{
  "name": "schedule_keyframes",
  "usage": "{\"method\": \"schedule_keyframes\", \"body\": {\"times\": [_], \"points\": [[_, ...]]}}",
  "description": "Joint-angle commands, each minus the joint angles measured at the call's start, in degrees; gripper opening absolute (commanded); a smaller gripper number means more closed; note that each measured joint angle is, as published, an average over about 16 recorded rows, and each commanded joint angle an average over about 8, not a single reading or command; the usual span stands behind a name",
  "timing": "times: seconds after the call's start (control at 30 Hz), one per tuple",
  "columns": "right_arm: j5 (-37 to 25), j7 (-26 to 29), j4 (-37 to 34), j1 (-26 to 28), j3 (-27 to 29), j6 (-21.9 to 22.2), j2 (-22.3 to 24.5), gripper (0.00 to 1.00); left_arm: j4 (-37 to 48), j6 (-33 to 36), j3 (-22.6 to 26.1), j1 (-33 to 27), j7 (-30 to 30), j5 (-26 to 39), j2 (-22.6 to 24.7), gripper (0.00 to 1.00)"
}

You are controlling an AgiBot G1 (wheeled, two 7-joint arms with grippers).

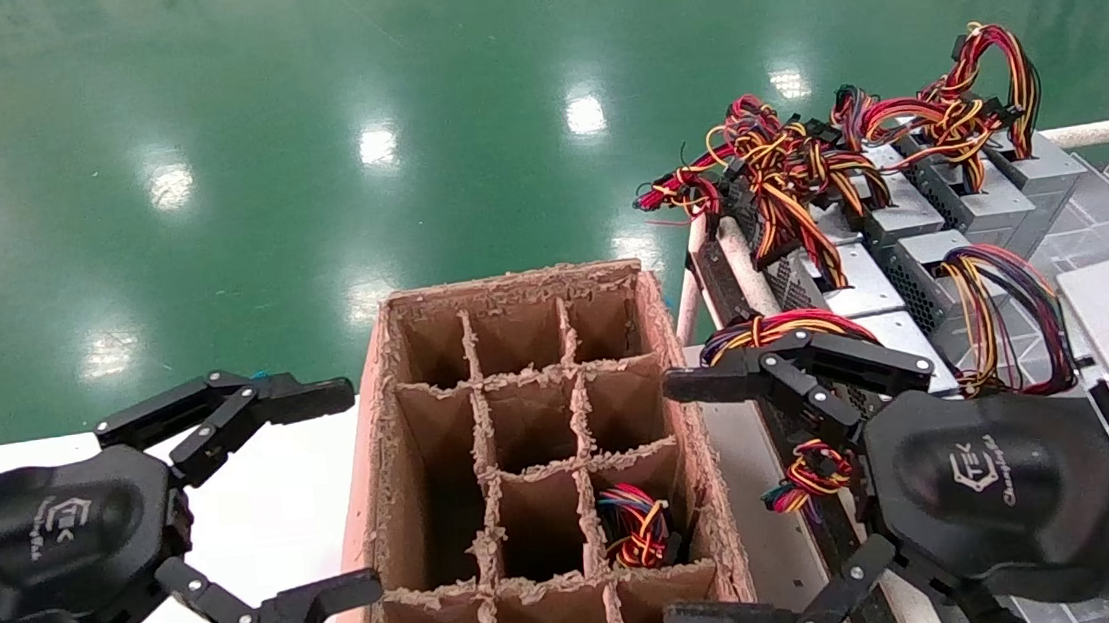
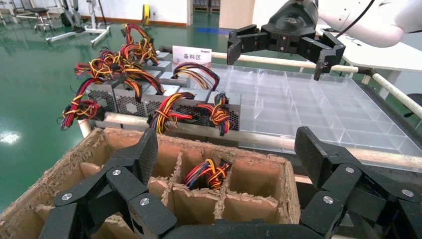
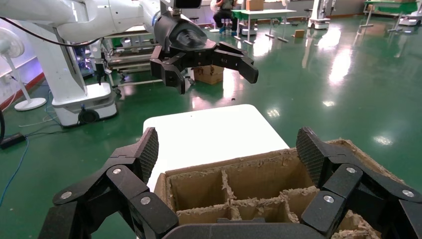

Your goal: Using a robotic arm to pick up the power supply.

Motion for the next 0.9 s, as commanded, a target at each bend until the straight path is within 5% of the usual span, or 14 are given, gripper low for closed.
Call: {"method": "schedule_keyframes", "body": {"times": [0.03,0.1,0.33,0.77,0.83,0.9], "points": [[0.2,0.0,0.0,-0.1,0.1,0.0,-0.1,1.0,0.0,0.0,0.0,0.0,0.0,0.0,0.0,0.24],[-0.3,0.0,0.1,0.1,0.0,0.0,0.1,1.0,0.0,0.0,0.0,0.0,0.0,0.0,0.0,0.0],[-6.1,0.2,-0.6,2.5,-2.8,-0.9,-0.3,1.0,0.0,0.0,0.0,0.0,0.0,0.0,0.0,0.0],[-20.8,0.7,-12.1,12.3,-11.6,-2.5,-9.1,1.0,0.0,0.0,0.0,0.0,0.0,0.0,0.0,0.0],[-22.8,0.5,-13.6,13.6,-12.7,-2.6,-10.1,0.92,0.0,0.0,0.0,0.0,0.0,0.0,0.0,0.0],[-24.2,0.1,-15.0,14.7,-13.5,-2.8,-10.9,0.7,0.0,0.0,0.0,0.0,0.0,0.0,0.0,0.0]]}}
